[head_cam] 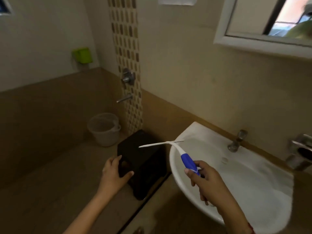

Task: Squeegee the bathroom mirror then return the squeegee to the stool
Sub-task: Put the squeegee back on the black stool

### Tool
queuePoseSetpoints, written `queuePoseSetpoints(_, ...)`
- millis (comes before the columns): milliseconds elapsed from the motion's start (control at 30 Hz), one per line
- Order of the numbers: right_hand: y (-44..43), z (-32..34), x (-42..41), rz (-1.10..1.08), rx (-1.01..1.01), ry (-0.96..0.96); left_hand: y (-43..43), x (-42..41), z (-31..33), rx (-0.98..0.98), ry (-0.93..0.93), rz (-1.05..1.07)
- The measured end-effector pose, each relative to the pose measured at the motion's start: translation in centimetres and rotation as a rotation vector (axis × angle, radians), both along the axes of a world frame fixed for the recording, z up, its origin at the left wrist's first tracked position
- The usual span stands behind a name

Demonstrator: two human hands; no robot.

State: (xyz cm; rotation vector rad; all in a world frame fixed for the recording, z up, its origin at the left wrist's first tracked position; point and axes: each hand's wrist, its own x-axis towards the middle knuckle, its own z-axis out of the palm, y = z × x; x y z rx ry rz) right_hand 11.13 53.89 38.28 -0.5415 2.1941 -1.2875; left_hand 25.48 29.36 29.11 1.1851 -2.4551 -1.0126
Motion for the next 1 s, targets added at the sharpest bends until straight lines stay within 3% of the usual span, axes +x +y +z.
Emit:
queuePoseSetpoints(233,-4.0,-1.7,-0.1,0.102,-0.023,-0.095,-1.5,2.6,-1.3,0.093,0.042,0.243)
queuePoseSetpoints(433,-9.8,-4.8,-1.8,0.099,-0.027,-0.179,-5.1,2.4,-3.1,0.196,0.03,0.268)
queuePoseSetpoints(500,-12.8,-6.3,-2.5,0.028,-0.055,-0.256,-7.7,1.2,-3.7,0.463,0.107,0.354)
queuePoseSetpoints(600,-18.0,-9.5,-3.9,-0.071,-0.058,-0.415,-12.6,-2.0,-4.1,1.372,0.482,0.667)
queuePoseSetpoints(667,-22.0,-12.4,-5.3,-0.148,-0.039,-0.546,-16.5,-4.2,-5.9,1.604,0.643,0.838)
queuePoseSetpoints(833,-31.2,-20.4,-9.8,-0.389,-0.019,-0.838,-24.4,-10.2,-11.2,1.531,0.554,0.868)
queuePoseSetpoints(1000,-38.6,-29.3,-14.2,-0.479,-0.063,-0.917,-29.7,-14.7,-17.9,1.499,0.385,0.838)
